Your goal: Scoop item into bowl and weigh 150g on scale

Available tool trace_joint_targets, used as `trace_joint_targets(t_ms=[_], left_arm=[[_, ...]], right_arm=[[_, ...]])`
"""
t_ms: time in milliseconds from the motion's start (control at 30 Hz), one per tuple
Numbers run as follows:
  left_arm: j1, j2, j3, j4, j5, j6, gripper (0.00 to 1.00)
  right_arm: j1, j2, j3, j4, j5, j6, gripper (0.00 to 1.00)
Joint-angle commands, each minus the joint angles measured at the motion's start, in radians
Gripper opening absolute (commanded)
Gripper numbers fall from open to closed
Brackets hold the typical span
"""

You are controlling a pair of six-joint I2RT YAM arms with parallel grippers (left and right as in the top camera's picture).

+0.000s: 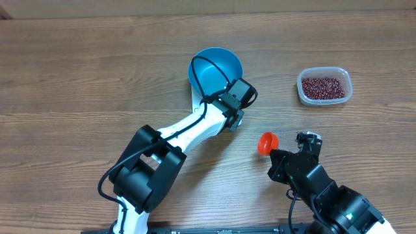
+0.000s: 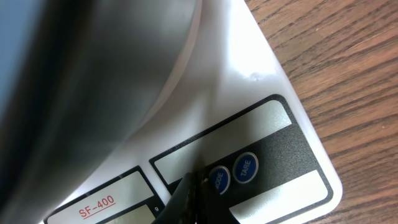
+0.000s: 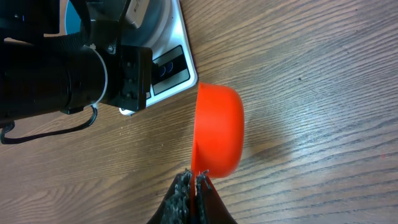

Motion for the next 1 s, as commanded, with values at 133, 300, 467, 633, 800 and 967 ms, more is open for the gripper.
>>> trace_joint_targets(t_ms=[133,300,467,633,800,967], left_arm=[[0.004,0.013,-0.039,0.014,-0.014,-0.013,0.04],[0.004,0.013,-0.071,0.042,-0.014,-0.014,0.04],[0.004,0.013,-0.076,0.037,-0.014,-0.013,0.04],[-0.002,0.013,-0.076,-0.002,-0.003,-0.013,0.04],[-0.005,0.011,-0.075,-0.03,-0.002,-0.015,0.04],[-0.005,-0.045,-0.073,-0.049,0.037,-0.028,0.04]], right_arm=[[-0.007,-0.01,0.031,0.005,0.018,-0.005,0.04],[-0.007,-0.01,0.031,0.005,0.018,-0.005,0.04],[-0.007,-0.01,0.031,0.005,0.018,-0.005,0.04],[-0.007,-0.01,0.031,0.005,0.018,-0.005,0.04],[-0.007,-0.01,0.031,0.006,0.018,-0.005,0.04],[-0.007,-0.01,0.031,0.005,0.021,-0.005,0.04]])
